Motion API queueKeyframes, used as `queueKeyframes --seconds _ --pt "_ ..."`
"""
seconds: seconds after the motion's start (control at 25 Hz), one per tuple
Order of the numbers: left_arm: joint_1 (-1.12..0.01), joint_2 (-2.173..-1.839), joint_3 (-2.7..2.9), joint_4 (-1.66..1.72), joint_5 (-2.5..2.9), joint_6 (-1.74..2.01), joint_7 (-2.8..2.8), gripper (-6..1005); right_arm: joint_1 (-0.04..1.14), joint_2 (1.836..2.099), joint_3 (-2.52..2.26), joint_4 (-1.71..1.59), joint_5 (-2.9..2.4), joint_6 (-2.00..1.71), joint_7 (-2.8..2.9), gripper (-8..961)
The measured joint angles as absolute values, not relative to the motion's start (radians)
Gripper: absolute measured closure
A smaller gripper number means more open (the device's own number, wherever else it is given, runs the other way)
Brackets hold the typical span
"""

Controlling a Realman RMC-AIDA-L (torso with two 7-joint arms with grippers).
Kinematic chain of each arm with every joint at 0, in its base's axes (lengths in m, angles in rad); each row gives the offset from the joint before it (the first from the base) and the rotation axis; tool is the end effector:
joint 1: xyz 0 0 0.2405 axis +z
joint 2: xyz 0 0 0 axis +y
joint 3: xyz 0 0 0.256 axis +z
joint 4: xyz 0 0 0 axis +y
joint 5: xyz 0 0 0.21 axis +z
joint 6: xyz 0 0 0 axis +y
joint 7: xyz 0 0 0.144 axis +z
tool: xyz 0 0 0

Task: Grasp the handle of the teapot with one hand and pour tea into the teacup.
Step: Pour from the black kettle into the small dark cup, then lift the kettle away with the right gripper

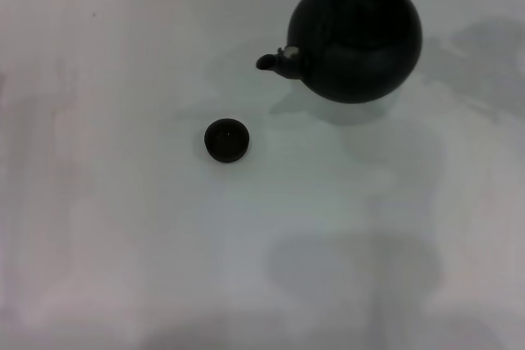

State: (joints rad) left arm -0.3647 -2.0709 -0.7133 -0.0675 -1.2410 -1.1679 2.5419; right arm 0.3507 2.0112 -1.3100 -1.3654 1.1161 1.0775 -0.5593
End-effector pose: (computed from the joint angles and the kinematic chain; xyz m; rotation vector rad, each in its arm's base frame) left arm -0.3936 0.2943 0.0233 -1.1675 -0.9898 -0.9089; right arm 0.1981 0.3723 0.0452 -2.2774 1.1952 0.4677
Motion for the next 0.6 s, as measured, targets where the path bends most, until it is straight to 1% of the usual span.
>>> queueKeyframes --seconds 0.2,0.6 --pt "-0.365 -2.072 -0.713 -0.067 -1.241 -1.167 2.542 112 0.376 2.011 -1.361 -1.382 1.055 1.035 -0.525 716" --pt "-0.365 -2.072 -0.713 -0.067 -1.241 -1.167 2.542 111 0.386 2.011 -1.439 -1.463 0.931 1.004 -0.420 718"
